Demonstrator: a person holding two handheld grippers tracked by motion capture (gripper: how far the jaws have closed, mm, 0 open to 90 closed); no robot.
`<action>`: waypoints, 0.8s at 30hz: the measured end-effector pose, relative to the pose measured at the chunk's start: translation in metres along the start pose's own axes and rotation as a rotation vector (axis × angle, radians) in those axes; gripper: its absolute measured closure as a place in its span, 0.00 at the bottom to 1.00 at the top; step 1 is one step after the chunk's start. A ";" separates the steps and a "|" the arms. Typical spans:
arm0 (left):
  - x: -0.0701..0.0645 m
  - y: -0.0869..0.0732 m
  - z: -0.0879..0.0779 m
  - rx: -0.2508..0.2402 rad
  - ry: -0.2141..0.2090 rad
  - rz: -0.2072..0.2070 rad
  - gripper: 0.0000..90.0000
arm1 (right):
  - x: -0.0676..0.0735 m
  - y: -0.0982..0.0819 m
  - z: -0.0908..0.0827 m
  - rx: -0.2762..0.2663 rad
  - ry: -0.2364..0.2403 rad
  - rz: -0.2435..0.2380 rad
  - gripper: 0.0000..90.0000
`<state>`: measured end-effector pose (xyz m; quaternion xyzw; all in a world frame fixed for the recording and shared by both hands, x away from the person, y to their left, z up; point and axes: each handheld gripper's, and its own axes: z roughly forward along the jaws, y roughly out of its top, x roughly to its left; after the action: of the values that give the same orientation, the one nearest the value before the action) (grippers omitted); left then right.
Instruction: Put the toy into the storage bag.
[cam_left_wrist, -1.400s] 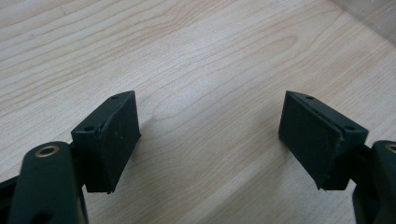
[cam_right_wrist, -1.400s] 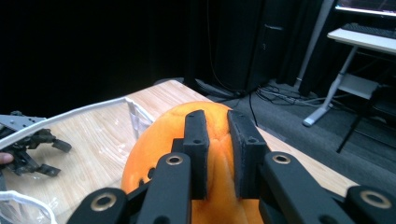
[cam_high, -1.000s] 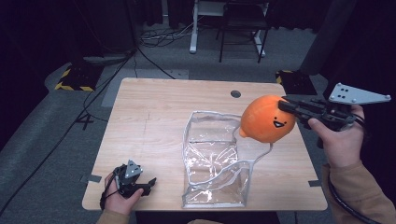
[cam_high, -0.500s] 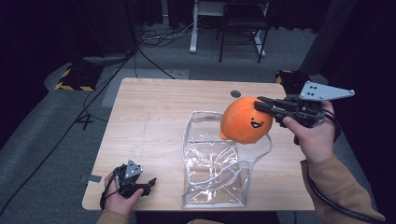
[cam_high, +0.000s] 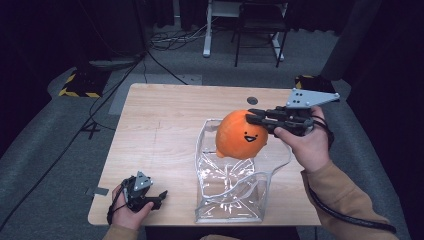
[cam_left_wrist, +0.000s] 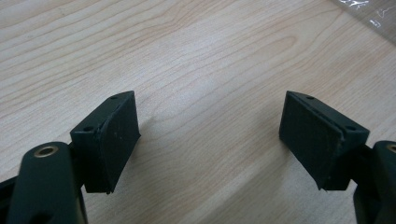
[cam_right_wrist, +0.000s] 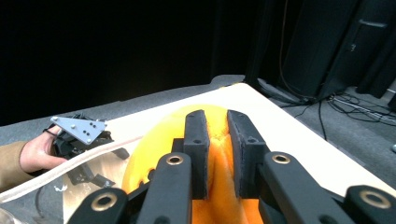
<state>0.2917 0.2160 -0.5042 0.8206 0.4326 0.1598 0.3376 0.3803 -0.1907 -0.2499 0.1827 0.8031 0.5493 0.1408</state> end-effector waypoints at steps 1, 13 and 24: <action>0.000 0.000 0.000 0.000 0.000 0.000 0.23 | 0.001 0.000 0.004 0.006 0.008 -0.003 0.88; 0.000 0.000 0.000 -0.002 0.000 0.000 0.23 | 0.009 -0.009 0.049 0.116 0.065 -0.005 0.88; 0.000 0.004 0.004 0.001 -0.002 -0.004 0.20 | 0.010 -0.024 0.083 0.228 0.091 0.031 0.88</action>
<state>0.2960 0.2127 -0.5045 0.8202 0.4337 0.1581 0.3379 0.4039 -0.1253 -0.3025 0.1848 0.8631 0.4641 0.0743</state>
